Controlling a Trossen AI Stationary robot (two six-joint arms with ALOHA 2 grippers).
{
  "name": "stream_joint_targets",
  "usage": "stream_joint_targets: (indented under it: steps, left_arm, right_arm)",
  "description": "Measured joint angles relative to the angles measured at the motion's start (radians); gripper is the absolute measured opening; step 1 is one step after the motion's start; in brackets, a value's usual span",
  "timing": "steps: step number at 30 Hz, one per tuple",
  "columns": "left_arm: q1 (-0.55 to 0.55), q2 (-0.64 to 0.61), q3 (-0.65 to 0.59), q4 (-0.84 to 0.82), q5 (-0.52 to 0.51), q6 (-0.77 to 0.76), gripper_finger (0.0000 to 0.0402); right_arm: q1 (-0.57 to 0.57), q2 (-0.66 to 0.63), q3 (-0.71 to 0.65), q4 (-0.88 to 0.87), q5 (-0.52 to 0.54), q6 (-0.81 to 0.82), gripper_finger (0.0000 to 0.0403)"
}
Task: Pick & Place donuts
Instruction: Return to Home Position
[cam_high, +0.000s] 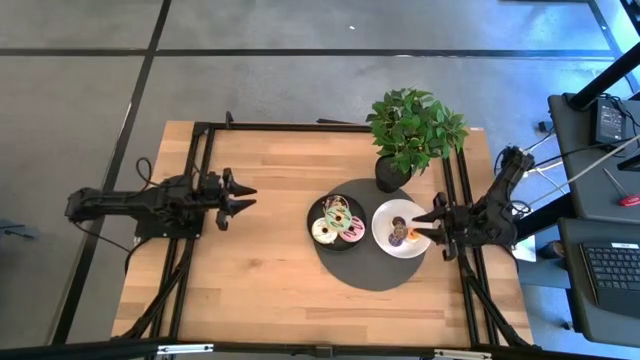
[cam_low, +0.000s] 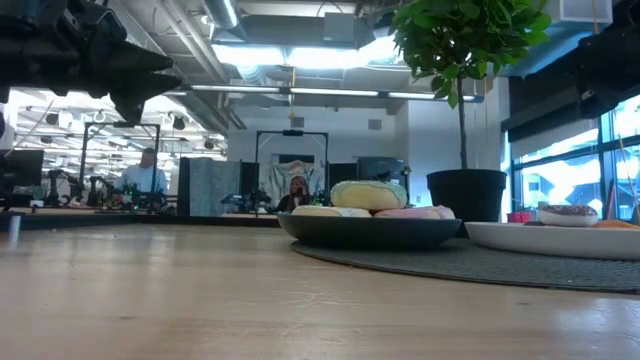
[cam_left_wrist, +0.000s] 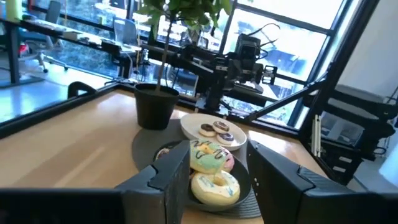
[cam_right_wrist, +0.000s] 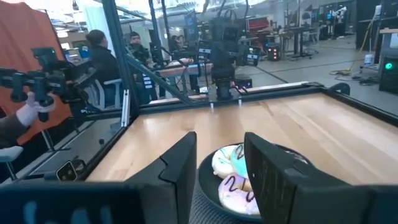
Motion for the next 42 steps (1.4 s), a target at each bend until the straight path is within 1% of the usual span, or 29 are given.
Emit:
stream_joint_targets:
  steps: [2,9,12,16,25,30,33,37,39,42]
  left_arm:
    - [0.008,-0.045,0.0,-0.053,0.0,0.0,0.0155]
    - [0.031,-0.186,0.0,-0.192,-0.001,0.0,0.0156]
    - [0.039,-0.186,0.001,-0.219,-0.012,0.002,0.0153]
    - [0.05,-0.182,0.001,-0.263,-0.072,0.008,0.0154]
    - [0.049,-0.18,0.001,-0.266,-0.061,0.008,0.0155]
    - [0.049,-0.18,0.001,-0.266,-0.061,0.008,0.0153]
    - [0.049,-0.18,0.001,-0.266,-0.061,0.008,0.0155]
    - [0.049,-0.18,0.001,-0.266,-0.061,0.008,0.0157]
    - [0.049,-0.18,0.001,-0.266,-0.061,0.008,0.0156]
    - [0.049,-0.18,0.001,-0.266,-0.061,0.008,0.0153]
  right_arm:
    - [0.0,-0.038,0.0,-0.036,0.001,-0.009,0.0136]
    - [0.001,-0.036,0.002,-0.072,0.086,0.013,0.0136]
    - [0.001,-0.036,0.002,-0.072,0.087,0.013,0.0136]
    - [0.002,-0.034,0.002,-0.072,0.087,-0.023,0.0136]
    - [0.002,-0.034,0.002,-0.071,0.087,-0.188,0.0136]
    - [0.002,-0.034,0.002,-0.071,0.076,-0.202,0.0136]
    - [0.002,-0.034,0.002,-0.07,0.076,-0.244,0.0136]
    - [0.002,-0.034,0.002,-0.07,0.076,-0.237,0.0136]
    - [0.001,-0.034,0.002,-0.067,0.053,-0.22,0.0136]
    - [0.001,-0.034,0.002,-0.053,-0.069,-0.216,0.0136]
